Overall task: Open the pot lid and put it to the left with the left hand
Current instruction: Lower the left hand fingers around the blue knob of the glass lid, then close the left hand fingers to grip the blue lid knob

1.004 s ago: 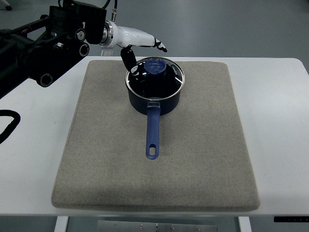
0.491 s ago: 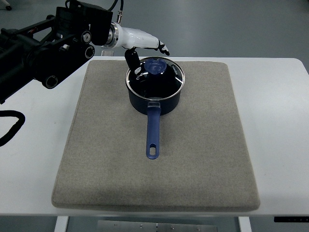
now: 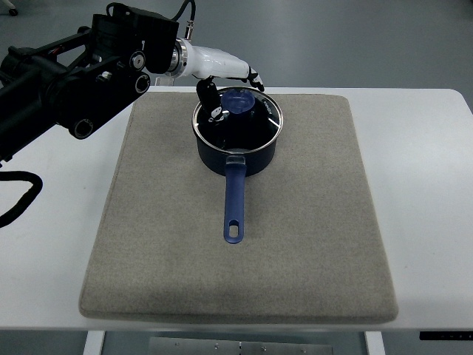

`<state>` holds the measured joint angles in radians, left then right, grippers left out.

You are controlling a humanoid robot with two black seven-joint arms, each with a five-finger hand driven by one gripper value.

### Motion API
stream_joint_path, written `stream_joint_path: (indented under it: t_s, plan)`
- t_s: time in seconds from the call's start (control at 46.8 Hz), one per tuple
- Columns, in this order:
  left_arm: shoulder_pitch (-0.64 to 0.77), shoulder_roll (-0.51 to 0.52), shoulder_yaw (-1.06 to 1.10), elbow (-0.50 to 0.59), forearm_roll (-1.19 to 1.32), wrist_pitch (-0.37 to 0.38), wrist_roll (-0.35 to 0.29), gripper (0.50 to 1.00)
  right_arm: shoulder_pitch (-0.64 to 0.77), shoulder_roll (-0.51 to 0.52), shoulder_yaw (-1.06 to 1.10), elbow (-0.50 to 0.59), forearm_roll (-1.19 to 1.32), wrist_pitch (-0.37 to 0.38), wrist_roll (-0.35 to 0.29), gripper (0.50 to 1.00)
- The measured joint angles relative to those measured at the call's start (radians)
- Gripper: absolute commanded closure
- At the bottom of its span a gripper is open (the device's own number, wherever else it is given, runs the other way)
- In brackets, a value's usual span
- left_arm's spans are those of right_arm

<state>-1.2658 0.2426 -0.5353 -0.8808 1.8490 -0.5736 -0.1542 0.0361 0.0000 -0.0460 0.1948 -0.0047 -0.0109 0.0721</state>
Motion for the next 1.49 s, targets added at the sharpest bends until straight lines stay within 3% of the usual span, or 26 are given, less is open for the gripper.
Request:
stream_joint_path:
  t_s: [0.384,0.833,1.196,1.495]
  plan:
    - [0.002,0.000,0.003,0.000,0.001,0.000,0.000,0.671,-0.001,0.000,0.000,0.000,0.000,0.000,0.000,0.583]
    - [0.002,0.000,0.003,0.004,0.003,0.000,0.000,0.686,0.000,0.000,0.000,0.000,0.000,0.000,0.000,0.583]
    - [-0.001,0.001,0.004,0.011,0.006,0.000,-0.001,0.791,0.000,0.000,0.000,0.000,0.000,0.000,0.000,0.583]
    - [0.002,0.001,0.004,0.011,0.006,0.000,0.000,0.793,0.000,0.000,0.000,0.000,0.000,0.000,0.000,0.583]
